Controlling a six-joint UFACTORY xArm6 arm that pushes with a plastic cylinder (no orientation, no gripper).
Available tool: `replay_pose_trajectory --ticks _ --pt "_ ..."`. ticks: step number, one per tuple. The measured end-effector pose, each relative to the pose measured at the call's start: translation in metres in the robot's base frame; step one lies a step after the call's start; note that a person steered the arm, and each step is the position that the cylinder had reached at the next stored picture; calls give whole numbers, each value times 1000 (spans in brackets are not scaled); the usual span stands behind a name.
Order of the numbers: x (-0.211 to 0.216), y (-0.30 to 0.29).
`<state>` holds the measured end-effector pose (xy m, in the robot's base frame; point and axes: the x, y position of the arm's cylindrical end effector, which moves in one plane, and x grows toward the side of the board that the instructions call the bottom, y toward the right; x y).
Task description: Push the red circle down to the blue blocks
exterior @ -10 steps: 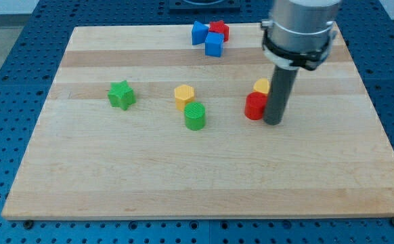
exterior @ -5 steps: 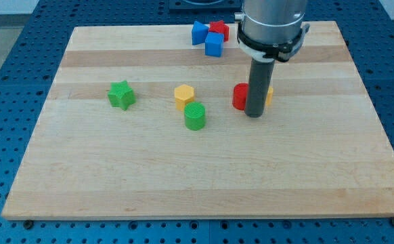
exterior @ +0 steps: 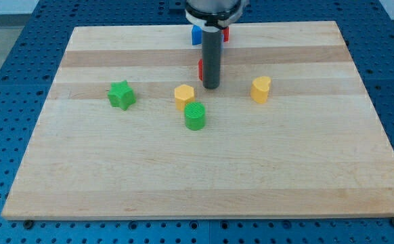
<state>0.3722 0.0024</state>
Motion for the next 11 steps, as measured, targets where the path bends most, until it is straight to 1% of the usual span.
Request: replay_pose_trajectory --ticks 2,5,8,11 --pt "-30 -7" --pt "-53 -8" --pt "-69 -23" --pt "-71 -27"
